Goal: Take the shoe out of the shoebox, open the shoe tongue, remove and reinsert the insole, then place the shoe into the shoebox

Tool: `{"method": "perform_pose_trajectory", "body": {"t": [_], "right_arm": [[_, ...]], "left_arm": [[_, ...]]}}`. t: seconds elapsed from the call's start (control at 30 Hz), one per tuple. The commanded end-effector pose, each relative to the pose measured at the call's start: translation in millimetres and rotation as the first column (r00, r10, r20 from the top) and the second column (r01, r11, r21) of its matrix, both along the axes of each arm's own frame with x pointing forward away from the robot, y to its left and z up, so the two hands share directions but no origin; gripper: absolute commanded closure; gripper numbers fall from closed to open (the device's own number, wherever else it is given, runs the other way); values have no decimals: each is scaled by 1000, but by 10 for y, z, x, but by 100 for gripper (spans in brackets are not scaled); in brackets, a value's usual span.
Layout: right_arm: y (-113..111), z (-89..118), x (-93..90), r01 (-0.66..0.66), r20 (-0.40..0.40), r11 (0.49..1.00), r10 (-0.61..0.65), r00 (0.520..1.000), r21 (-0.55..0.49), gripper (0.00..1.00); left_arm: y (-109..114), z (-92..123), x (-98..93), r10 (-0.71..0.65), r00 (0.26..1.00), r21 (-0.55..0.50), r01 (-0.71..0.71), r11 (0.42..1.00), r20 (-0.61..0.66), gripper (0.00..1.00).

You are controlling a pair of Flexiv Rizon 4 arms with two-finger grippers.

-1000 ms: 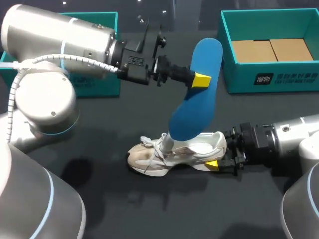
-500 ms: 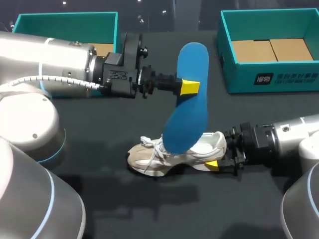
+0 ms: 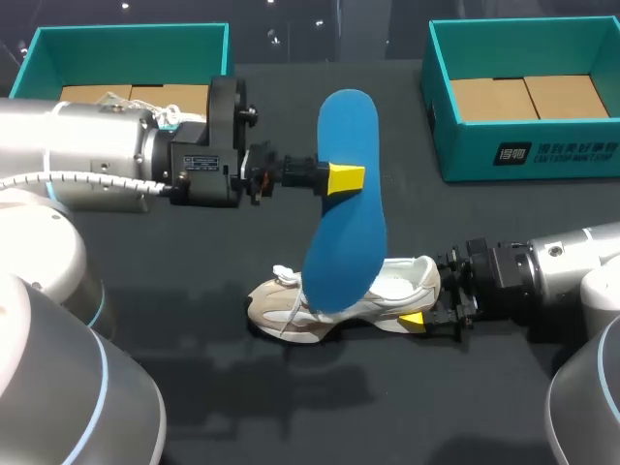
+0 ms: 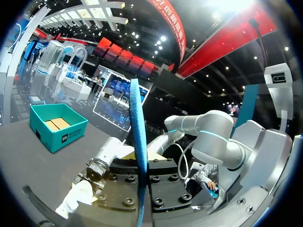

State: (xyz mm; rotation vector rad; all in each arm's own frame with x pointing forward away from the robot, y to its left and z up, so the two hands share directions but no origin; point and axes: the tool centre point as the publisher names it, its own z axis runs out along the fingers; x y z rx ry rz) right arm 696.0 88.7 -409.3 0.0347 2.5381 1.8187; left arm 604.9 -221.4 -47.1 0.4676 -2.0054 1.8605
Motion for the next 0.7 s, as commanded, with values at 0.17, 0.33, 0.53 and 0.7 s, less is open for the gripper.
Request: {"method": "perform_pose_trajectory", "body": {"t": [0.17, 0.33, 0.53, 0.7], "right_arm": [[-2, 8, -13, 1, 0, 1000, -1, 1000, -3, 100], [-2, 8, -13, 1, 0, 1000, -1, 1000, -3, 90], [-158, 6, -46, 35, -19, 995, -37, 999, -96, 0], [-397, 13, -60, 45, -26, 978, -51, 998, -204, 0]], "left_arm": [[116, -40, -70, 7, 1000, -13, -7, 1000, 3, 100], [116, -40, -70, 7, 1000, -13, -7, 1000, 3, 100], [116, -40, -70, 7, 1000, -13, -7, 1000, 3, 100], [116, -40, -70, 7, 1000, -13, -7, 1000, 3, 100]]}}
